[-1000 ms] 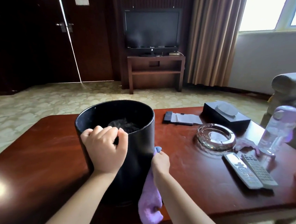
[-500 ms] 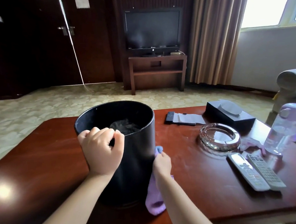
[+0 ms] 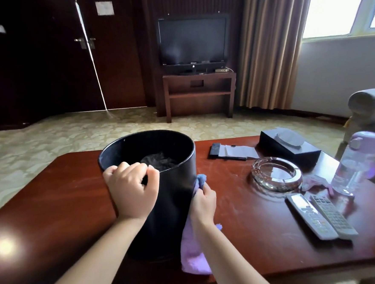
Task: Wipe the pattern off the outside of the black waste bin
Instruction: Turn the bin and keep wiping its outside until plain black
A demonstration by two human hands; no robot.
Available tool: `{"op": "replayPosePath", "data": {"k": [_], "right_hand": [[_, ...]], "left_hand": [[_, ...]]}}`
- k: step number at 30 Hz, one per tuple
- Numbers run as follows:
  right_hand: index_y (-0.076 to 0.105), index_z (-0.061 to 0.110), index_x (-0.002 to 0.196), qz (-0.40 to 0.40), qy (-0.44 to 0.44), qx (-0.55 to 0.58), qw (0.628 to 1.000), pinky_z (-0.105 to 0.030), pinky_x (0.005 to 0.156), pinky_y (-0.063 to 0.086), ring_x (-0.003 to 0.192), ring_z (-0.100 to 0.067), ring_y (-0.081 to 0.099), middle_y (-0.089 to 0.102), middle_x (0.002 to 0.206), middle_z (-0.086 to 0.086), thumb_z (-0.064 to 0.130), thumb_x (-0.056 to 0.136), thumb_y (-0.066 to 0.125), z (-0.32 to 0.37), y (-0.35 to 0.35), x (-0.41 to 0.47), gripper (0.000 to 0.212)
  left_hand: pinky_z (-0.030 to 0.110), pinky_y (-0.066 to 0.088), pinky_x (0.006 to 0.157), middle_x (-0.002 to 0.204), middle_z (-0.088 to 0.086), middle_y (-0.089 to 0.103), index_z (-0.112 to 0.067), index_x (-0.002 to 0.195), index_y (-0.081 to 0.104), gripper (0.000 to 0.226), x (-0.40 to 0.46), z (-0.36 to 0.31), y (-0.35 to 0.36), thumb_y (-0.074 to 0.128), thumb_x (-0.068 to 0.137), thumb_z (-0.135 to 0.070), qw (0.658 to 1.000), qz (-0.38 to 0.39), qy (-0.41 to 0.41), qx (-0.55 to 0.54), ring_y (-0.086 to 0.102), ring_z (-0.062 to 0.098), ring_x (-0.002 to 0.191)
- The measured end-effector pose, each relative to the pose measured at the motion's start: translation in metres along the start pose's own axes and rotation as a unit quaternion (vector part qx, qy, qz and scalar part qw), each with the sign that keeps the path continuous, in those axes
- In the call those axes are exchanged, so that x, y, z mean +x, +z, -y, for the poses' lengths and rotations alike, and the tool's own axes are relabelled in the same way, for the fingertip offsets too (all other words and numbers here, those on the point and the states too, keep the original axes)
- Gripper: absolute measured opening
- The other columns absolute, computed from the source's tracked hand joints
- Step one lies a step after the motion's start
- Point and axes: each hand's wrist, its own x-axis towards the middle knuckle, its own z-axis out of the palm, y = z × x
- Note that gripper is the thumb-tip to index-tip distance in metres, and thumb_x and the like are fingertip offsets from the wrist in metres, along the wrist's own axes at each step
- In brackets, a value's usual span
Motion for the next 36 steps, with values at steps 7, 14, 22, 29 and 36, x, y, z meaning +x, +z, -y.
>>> {"op": "replayPosePath", "data": {"k": [7, 14, 22, 29, 36], "right_hand": [[0.053, 0.035, 0.068, -0.019, 0.002, -0.011, 1.000, -0.035, 0.080, 0.018, 0.077, -0.013, 0.036, 0.041, 0.082, -0.005, 0.022, 0.081, 0.033, -0.003, 0.010, -0.004, 0.028], [0.061, 0.023, 0.076, -0.010, -0.021, -0.007, 1.000, -0.023, 0.069, 0.035, 0.069, -0.011, 0.043, 0.054, 0.085, -0.014, 0.007, 0.090, 0.040, 0.007, 0.002, -0.009, 0.029], [0.062, 0.029, 0.099, 0.007, -0.103, 0.092, 0.990, -0.002, 0.073, 0.037, 0.077, 0.002, 0.050, 0.046, 0.088, 0.008, 0.006, 0.095, 0.040, 0.032, 0.001, -0.001, 0.032], [0.065, 0.015, 0.082, 0.049, -0.049, 0.019, 0.997, -0.024, 0.057, 0.033, 0.066, -0.008, 0.040, 0.049, 0.070, 0.000, 0.011, 0.092, 0.040, -0.002, -0.003, 0.021, 0.027], [0.066, 0.016, 0.091, 0.035, 0.095, -0.197, 0.975, -0.032, 0.074, 0.040, 0.084, -0.028, 0.056, 0.065, 0.087, -0.008, 0.024, 0.095, 0.040, -0.069, -0.009, 0.023, 0.028]], "left_hand": [[0.034, 0.025, 0.063, 0.041, -0.002, 0.029, -0.024, 0.052, 0.023, 0.036, 0.001, 0.000, 0.000, 0.044, 0.081, -0.019, 1.000, -0.006, 0.004, -0.012, 0.035, 0.024, 0.044], [0.034, 0.025, 0.065, 0.041, -0.002, 0.036, -0.024, 0.052, 0.026, 0.034, 0.001, 0.000, -0.003, 0.044, 0.081, -0.021, 1.000, 0.014, -0.005, -0.022, 0.038, 0.024, 0.045], [0.035, 0.026, 0.064, 0.042, -0.001, 0.031, -0.023, 0.052, 0.024, 0.037, -0.001, 0.002, 0.001, 0.045, 0.082, -0.019, 1.000, -0.006, 0.007, -0.013, 0.036, 0.024, 0.045], [0.034, 0.024, 0.064, 0.048, -0.007, 0.020, -0.022, 0.051, 0.023, 0.039, -0.002, 0.003, 0.000, 0.044, 0.083, -0.018, 1.000, -0.006, 0.013, -0.012, 0.031, 0.020, 0.046], [0.035, 0.025, 0.064, 0.050, -0.010, 0.014, -0.023, 0.052, 0.021, 0.039, -0.001, 0.005, 0.000, 0.043, 0.083, -0.018, 1.000, -0.005, 0.014, -0.015, 0.025, 0.017, 0.049]]}}
